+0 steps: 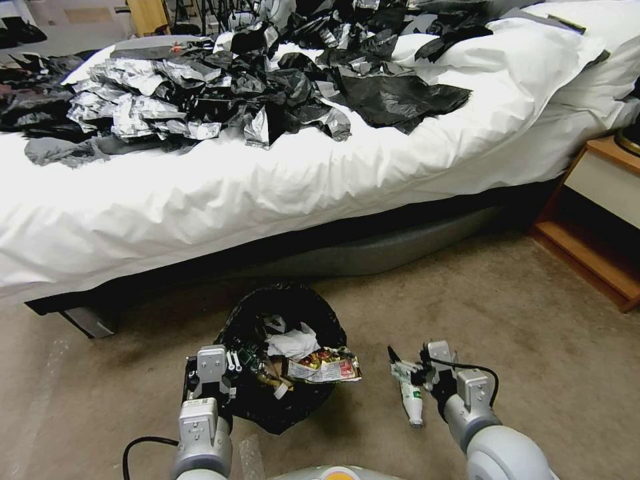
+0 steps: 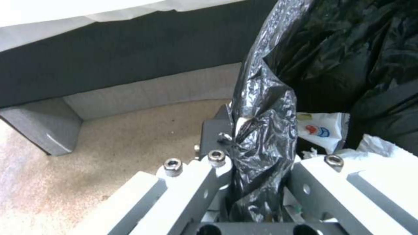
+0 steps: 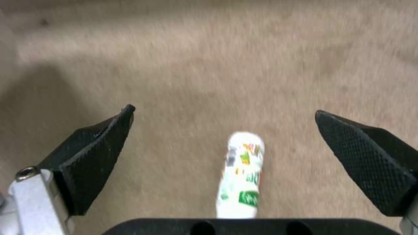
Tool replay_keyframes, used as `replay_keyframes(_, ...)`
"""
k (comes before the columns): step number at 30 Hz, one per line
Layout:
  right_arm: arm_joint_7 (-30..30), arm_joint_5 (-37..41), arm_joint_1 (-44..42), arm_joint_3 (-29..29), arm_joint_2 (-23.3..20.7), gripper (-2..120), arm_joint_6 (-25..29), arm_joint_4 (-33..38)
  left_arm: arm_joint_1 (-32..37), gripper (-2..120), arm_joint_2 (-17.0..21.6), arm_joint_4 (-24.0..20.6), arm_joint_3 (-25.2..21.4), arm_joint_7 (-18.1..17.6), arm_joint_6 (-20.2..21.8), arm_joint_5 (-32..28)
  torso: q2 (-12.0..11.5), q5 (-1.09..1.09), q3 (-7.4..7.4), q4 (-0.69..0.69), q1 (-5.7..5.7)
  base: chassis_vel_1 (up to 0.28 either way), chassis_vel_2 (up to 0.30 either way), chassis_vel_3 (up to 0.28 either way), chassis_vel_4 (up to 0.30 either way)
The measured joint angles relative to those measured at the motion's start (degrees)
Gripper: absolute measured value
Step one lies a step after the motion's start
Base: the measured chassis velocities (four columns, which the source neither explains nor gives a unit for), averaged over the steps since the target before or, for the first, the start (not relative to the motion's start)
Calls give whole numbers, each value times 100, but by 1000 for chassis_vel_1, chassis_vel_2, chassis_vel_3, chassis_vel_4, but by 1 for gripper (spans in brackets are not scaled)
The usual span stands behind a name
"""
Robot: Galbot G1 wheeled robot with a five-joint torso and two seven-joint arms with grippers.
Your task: Pick up the trash bin, then pick up the garbage from the floor and place it into the trash bin.
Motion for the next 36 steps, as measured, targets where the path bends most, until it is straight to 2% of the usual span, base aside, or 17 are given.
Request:
replay_keyframes(8,-244,146,267,-7,131,100,-71,-777,30,3,-1,-4,-22,-3,0,1,0,1,0,1,0,0,0,0,0)
replay_keyframes(14,-381,162,353,22,237,100,-47,-1077,37,3,4,-20,-33,-7,0,-2,0,-1,0,1,0,0,0,0,0)
replay_keyframes(27,-655,-31,732,4,867,100,221,-1999,111,3,-26,5,6,-11,-23,97,1,0,0,1,0,0,0,0,0)
replay_keyframes(36,-849,-212,945,32,998,100,507,-2785,146,3,-42,5,8,-13,-51,139,1,-1,0,0,0,0,0,0,0)
